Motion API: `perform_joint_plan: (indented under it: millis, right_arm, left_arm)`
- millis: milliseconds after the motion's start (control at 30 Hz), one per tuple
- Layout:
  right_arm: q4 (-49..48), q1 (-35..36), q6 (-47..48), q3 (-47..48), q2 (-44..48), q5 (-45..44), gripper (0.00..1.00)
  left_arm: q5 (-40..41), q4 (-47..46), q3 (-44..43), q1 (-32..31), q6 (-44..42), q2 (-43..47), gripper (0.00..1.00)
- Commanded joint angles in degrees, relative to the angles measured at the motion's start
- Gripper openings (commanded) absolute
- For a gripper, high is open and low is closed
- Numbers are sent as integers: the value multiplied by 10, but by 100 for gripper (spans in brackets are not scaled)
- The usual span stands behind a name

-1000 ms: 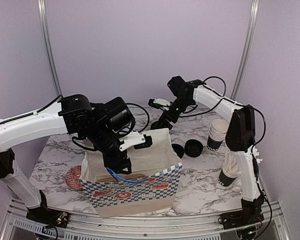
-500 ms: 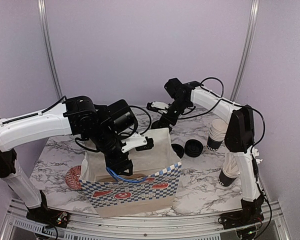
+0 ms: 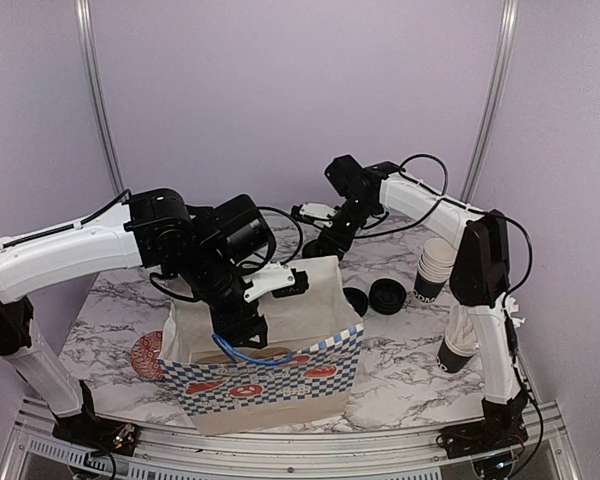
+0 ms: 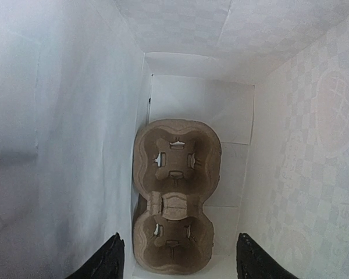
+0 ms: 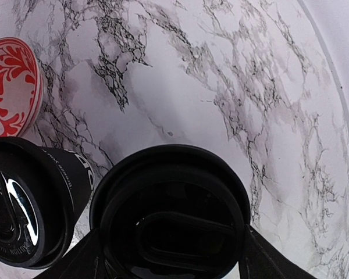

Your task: Pack the takeout coffee

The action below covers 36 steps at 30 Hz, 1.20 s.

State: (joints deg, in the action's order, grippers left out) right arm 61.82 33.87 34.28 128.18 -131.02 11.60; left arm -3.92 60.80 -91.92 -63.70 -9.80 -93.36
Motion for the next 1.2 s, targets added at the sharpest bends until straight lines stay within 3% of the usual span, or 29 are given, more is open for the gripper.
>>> perform_joint_plan:
  millis: [0,333,767,1167]
  right_arm:
    - [-6,2,-8,8,65,-19,74]
    - [-9,0,-10,-48,198,-2,73]
    - [-19,2,61,-425,471,75,73]
    - [-34,51,98,-641,562,71,74]
  left_arm:
    - [8,2,-37,0,0,19,67]
    - [16,1,-92,0,-15,28,68]
    - [45,-17,-135,0,-4,46,69]
    - [25,-51,-110,0,13,53,73]
